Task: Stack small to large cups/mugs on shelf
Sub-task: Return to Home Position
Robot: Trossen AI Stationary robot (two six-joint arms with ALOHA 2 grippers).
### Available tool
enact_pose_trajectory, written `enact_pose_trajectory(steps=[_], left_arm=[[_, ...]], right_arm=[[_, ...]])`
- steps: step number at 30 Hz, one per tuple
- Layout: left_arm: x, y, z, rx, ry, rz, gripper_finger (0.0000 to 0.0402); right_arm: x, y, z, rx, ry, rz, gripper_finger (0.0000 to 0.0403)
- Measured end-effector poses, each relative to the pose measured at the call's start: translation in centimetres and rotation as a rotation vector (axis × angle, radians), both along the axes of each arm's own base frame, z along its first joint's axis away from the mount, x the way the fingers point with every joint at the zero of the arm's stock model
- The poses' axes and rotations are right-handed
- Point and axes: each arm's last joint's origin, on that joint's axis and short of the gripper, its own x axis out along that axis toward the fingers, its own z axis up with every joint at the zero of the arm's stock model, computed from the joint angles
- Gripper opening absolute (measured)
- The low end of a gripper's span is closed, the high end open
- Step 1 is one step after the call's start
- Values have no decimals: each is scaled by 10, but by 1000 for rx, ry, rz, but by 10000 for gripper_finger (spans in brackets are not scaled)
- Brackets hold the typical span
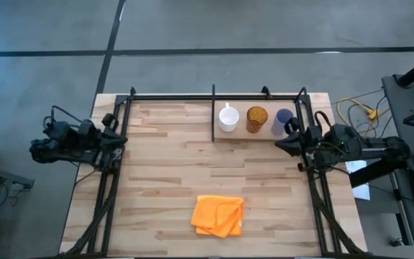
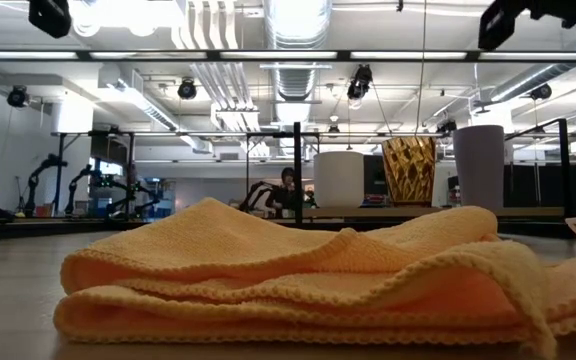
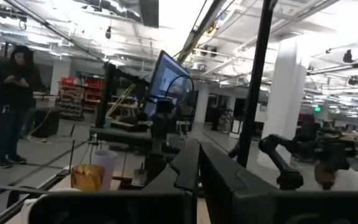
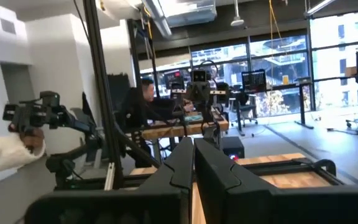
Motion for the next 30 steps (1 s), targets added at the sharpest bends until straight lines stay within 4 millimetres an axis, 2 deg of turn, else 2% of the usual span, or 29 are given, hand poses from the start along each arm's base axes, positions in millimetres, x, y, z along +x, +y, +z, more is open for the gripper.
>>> enact_pose_trajectory(steps=[4,9,23,30], left_arm=[[1,0,1,-2,-13,0,0],[6,-1,-9,-2,11,-1,0],[30,-3,-49,-47,63,-7,0],[37,-3,-67,-89,109,24,0]], right_arm=[[-6,0,-12,20,-29,5,8],[-13,0,-22,30,-79,9,8],[-20,-1,-49,38,-99,11,8],[-18,0,-78,130,-20,39,8]])
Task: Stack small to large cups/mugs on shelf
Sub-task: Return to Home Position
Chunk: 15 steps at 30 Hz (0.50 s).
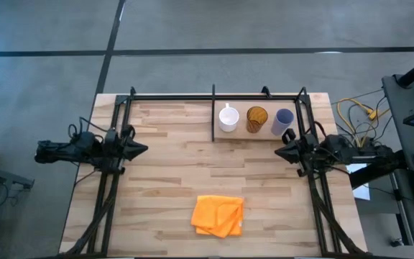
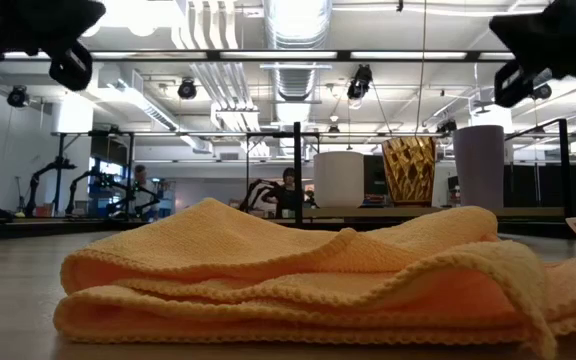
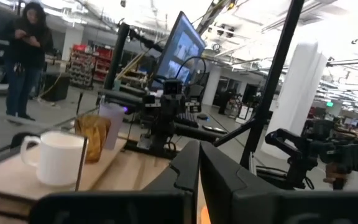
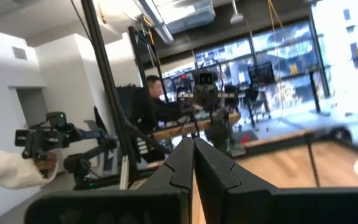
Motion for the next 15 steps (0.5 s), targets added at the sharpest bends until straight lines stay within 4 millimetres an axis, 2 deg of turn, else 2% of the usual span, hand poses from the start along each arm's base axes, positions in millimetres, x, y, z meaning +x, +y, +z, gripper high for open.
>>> enact_pose_trajectory(steps=[12,15], left_arm=[[14,-1,-38,-51,-108,11,0],[15,-1,-40,-80,-83,14,0]], right_arm=[[0,0,-4,6,38,-2,8],[1,0,-7,25,71,3,8]])
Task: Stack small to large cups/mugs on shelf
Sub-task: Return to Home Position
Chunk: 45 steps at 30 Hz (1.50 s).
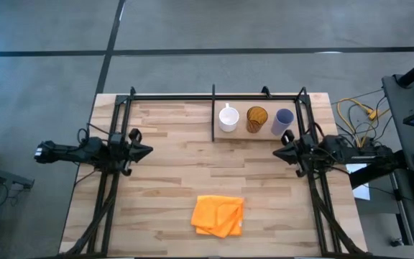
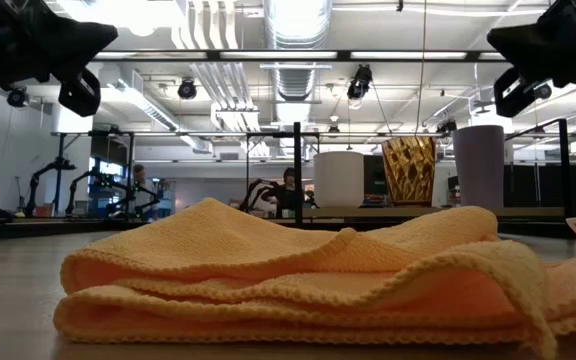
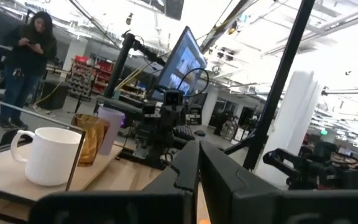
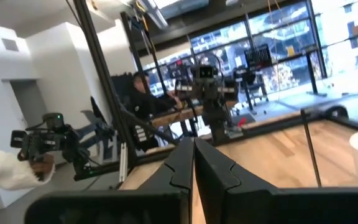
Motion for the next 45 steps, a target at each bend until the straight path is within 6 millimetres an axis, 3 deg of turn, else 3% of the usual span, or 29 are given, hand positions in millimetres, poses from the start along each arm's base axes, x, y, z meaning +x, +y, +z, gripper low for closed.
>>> enact_pose_trajectory(steps=[9,18,45], left_arm=[[1,0,-2,27,20,6,0],[3,0,-19,22,198,0,0],[5,0,-24,33,253,5,0]], right_arm=[[1,0,-6,46,72,9,8],[2,0,-19,133,214,12,8],[3,-1,-20,141,227,-14,8]])
